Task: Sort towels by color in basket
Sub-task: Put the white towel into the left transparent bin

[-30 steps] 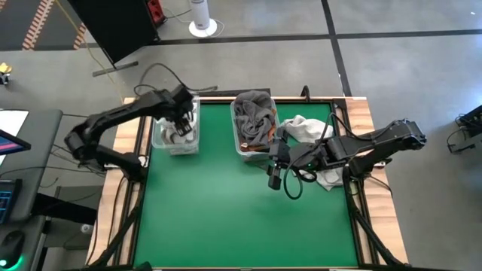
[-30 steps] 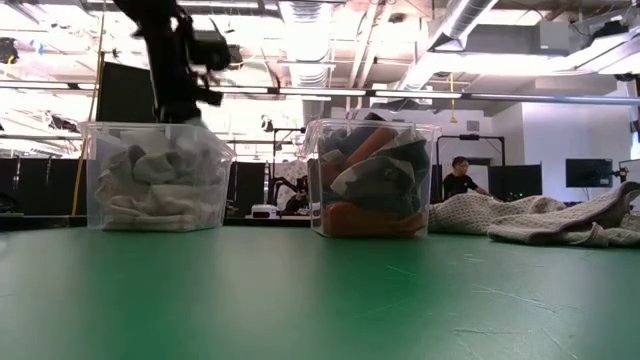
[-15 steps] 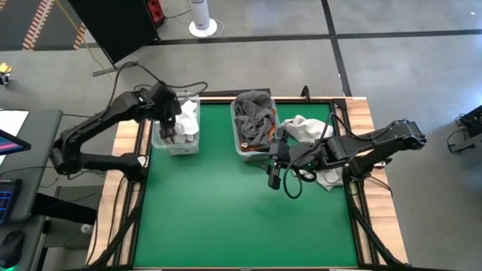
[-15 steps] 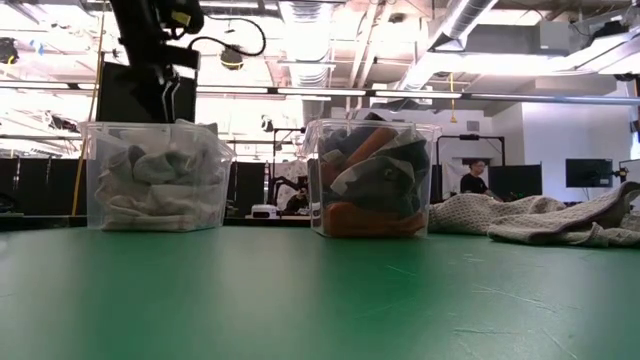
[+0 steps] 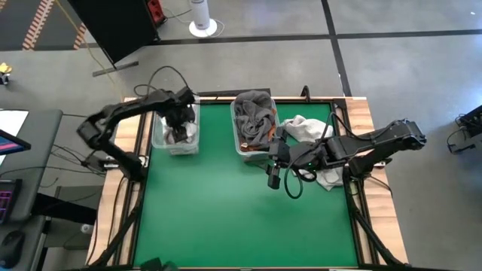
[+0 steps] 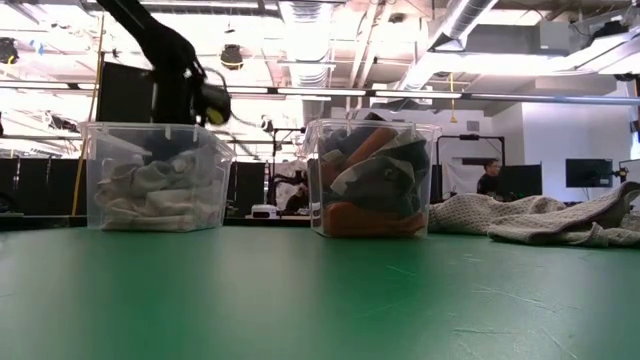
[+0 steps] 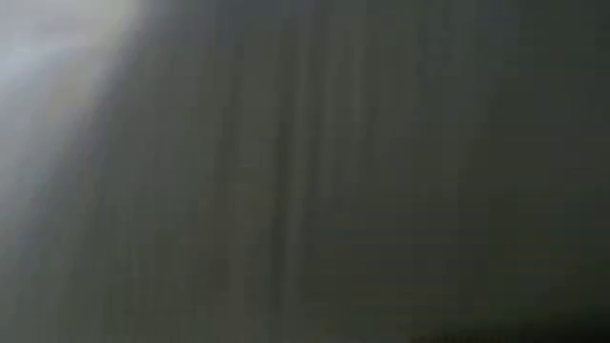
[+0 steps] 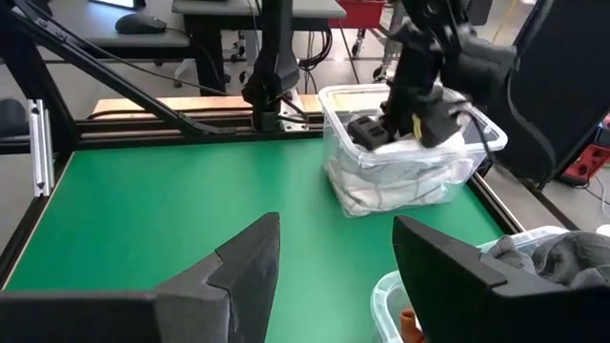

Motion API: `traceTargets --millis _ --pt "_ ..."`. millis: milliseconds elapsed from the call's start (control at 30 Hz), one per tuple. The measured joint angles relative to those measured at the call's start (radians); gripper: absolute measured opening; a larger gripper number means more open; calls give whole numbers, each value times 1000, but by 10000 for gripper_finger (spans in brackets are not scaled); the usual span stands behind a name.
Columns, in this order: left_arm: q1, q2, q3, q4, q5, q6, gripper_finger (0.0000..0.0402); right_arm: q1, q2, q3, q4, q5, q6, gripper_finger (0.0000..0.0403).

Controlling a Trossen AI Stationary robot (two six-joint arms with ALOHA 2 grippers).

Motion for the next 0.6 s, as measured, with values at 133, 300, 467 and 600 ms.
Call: traceTargets --millis 133,300,467,600 --pt "23 99 5 -9 13 -4 189 3 1 0 -1 0 -6 232" --pt "24 81 29 -25 14 -20 175 3 1 0 -6 0 -7 232" --pt "24 -36 130 -129 13 -37 173 2 1 0 -3 0 -7 232" --pt "23 -144 185 -136 12 -33 173 2 1 0 6 0 0 232"
